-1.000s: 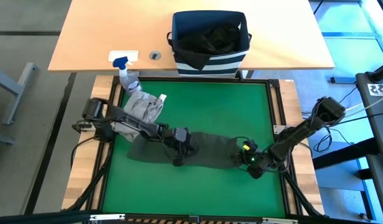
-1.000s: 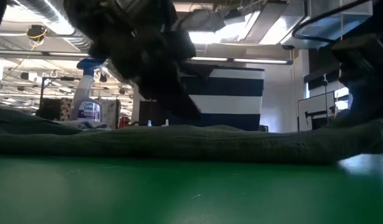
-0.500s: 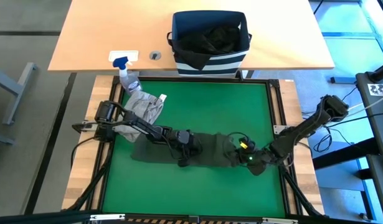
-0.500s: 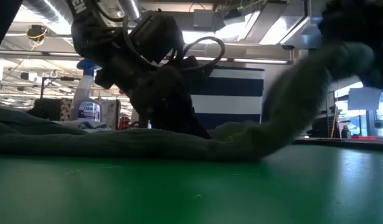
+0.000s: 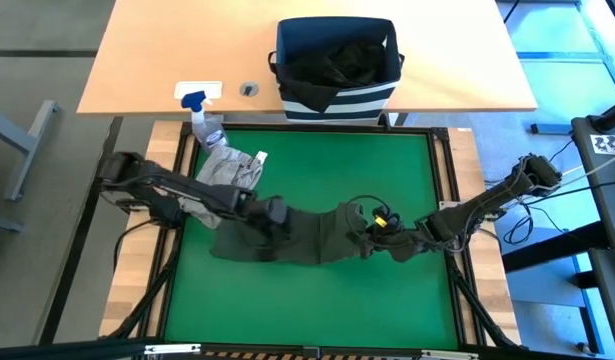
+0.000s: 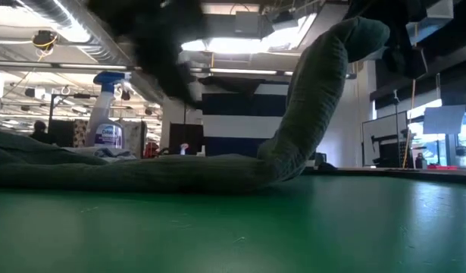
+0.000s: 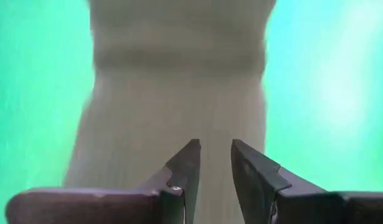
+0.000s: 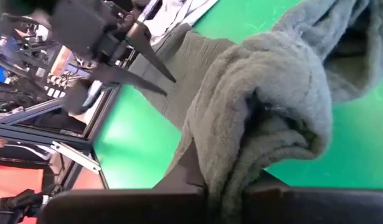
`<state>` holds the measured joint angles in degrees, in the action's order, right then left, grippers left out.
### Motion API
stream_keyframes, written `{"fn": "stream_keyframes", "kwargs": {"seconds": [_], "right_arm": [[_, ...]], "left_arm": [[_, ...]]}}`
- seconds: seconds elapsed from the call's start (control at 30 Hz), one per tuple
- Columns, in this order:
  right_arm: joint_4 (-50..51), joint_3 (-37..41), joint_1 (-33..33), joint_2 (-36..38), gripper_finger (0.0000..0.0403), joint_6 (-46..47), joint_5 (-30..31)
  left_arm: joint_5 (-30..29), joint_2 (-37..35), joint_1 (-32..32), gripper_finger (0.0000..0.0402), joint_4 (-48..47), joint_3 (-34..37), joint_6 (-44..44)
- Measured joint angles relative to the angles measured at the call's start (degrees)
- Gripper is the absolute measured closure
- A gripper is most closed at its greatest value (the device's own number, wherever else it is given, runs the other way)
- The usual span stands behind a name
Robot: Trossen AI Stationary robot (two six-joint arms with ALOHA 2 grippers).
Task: Fold Laundry from Bin
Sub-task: Fold the green shirt
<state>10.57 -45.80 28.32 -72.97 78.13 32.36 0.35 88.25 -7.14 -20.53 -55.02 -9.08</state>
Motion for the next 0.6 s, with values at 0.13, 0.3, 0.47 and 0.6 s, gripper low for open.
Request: {"fn": "stream_keyframes", "kwargs": {"seconds": [0.13, 0.3, 0.47, 0.6], "right_arm": [[-0.48, -0.07, -0.35, -0.02, 0.0393, 2.85, -0.8], [-8.19, -0.07, -1.84, -2.13, 0.0394, 3.88, -2.15], [-20.24, -1.99, -5.43, -8.22, 0.0395, 1.28, -2.94], [-21.62, -8.73, -8.64, -14.36, 0.0394, -3.01, -5.92]], "left_arm": [[-3.03, -2.3, -0.92, 0.0315, 1.68, 11.01, 0.22], [-2.27, -0.1, -0.32, 0.0315, 17.67, 21.58, 0.17], [-2.59, 2.28, 0.0, 0.0315, 28.94, 24.51, -0.24], [-2.76, 2.6, 0.0, 0.0315, 32.58, 23.87, -0.39]]}}
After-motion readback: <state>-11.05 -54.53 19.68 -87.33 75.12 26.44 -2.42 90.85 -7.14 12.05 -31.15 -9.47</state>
